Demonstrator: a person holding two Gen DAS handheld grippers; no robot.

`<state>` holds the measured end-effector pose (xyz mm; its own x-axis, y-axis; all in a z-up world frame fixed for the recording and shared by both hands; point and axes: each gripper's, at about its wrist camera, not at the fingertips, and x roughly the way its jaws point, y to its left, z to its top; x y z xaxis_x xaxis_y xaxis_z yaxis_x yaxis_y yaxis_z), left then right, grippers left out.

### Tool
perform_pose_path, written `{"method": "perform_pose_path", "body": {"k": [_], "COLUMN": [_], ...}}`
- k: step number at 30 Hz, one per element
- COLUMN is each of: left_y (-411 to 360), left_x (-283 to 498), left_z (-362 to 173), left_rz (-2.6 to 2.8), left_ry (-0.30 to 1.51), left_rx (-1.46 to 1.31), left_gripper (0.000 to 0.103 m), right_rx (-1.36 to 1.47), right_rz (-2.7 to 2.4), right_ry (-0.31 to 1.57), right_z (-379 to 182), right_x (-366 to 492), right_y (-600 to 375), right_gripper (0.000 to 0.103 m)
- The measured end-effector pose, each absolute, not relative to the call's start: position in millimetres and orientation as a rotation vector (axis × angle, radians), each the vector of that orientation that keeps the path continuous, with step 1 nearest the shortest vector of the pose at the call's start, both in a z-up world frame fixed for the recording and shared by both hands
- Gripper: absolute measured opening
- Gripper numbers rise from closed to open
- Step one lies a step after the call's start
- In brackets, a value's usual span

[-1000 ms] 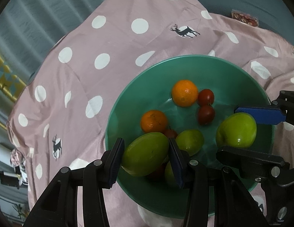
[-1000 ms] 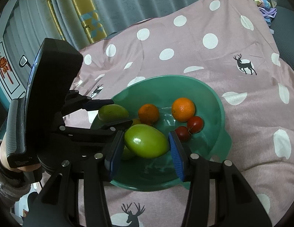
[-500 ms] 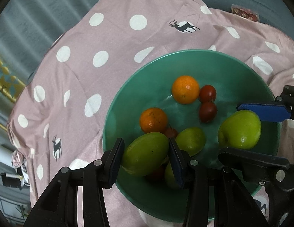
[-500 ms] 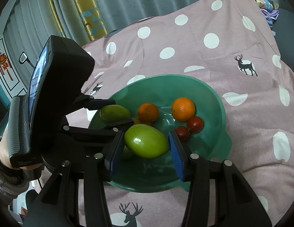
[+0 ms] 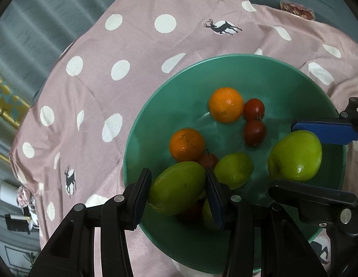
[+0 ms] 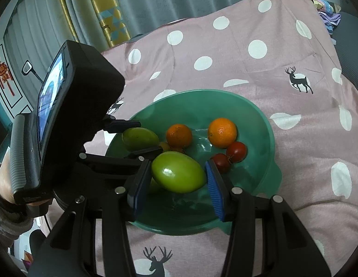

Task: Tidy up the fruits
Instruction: 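Lower both green fruits into the green bowl and hold them there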

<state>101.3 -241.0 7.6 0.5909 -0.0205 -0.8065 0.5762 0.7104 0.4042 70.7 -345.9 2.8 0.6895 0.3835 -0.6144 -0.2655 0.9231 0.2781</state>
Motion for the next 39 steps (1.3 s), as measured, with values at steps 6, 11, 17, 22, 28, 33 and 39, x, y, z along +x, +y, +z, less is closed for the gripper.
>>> {"method": "perform_pose_path", "body": {"k": [6,11,17,22,28,33,39], "left_y": [-242.8,-244.1,-245.0,-247.3,-248.1,-248.5,-248.5], "left_x": [102.1,102.5,103.2,103.2,103.2,103.3,103.0], "left_z": [6.4,4.4,3.1,0.6,-0.2,-1.2,-2.2], "left_rz": [-0.382,-0.383,-0.381,-0.382,-0.381,-0.384,-0.383], "left_ry": [0.884,0.888,0.893,0.895,0.894,0.897,0.899], "left_rx": [0.724,0.741,0.754,0.778,0.790,0.795,0.800], "left_gripper": [0.048,0.048,0.048,0.048,0.048,0.048,0.048], "right_rx": [0.167,0.157,0.148,0.132,0.123,0.121,0.118], "right_rz": [0.363,0.363,0.358,0.356,0.353,0.352,0.354], "right_ry": [0.728,0.734,0.740,0.746,0.750,0.751,0.751], "right_z": [2.5,3.0,3.7,4.4,4.9,4.9,4.7], "right_x": [71.1,71.5,73.1,74.2,73.7,73.9,74.1], "right_y": [-346.1,-345.2,-345.1,-343.6,-343.1,-342.8,-342.9], "right_gripper": [0.048,0.048,0.048,0.048,0.048,0.048,0.048]}}
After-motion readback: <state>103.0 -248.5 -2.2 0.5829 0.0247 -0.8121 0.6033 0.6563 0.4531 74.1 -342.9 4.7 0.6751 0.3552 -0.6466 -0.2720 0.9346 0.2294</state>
